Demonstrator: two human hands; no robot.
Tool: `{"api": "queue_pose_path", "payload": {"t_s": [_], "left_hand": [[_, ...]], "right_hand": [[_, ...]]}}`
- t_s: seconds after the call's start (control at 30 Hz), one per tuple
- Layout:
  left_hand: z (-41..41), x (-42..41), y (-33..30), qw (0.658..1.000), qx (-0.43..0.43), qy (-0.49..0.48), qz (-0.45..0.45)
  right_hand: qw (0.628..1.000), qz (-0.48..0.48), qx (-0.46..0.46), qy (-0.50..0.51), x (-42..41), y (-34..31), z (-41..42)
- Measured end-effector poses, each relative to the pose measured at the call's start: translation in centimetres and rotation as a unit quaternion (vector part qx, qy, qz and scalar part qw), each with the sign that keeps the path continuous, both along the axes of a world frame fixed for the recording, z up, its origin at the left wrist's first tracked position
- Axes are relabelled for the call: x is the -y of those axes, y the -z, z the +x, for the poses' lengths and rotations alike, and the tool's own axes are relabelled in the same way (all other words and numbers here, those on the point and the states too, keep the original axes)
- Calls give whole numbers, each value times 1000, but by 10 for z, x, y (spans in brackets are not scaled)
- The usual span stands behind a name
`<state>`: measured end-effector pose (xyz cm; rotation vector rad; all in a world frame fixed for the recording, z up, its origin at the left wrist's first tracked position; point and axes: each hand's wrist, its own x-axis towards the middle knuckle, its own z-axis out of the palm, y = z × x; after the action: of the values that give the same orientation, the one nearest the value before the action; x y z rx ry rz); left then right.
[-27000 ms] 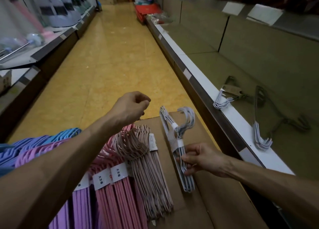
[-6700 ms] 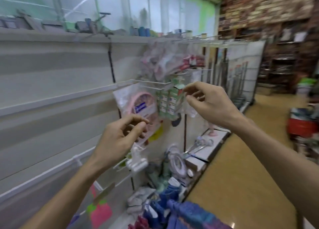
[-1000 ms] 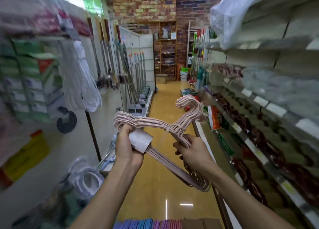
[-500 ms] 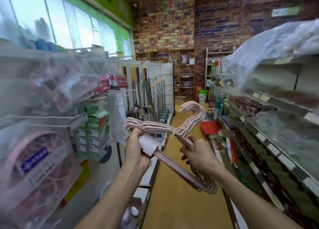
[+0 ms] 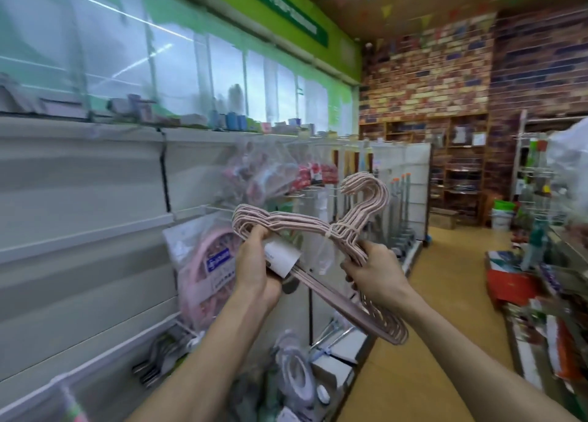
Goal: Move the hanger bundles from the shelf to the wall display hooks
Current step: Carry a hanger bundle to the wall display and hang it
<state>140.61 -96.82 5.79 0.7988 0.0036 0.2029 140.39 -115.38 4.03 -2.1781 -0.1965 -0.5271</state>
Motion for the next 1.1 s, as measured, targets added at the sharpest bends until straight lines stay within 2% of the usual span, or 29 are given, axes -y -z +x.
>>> {"api": "queue_pose_path", "payload": {"t_s": [0.17, 0.3, 0.63, 0.9, 1.1], "left_hand": [[-57, -53, -9, 993, 48, -107, 33], [-102, -96, -17, 981, 50, -175, 62], [-209, -193, -31, 941, 67, -324, 74], [-292, -269, -44, 894, 91, -432, 76], [-368, -332, -60, 871, 97, -472, 96]], "right_hand": [[996, -4, 36, -81, -54, -9, -22], [987, -5, 57, -147, -100, -16, -44], [946, 31, 62, -318, -217, -33, -99], [912, 32, 71, -403, -310, -56, -159], [889, 31, 86, -449, -384, -76, -221]]}}
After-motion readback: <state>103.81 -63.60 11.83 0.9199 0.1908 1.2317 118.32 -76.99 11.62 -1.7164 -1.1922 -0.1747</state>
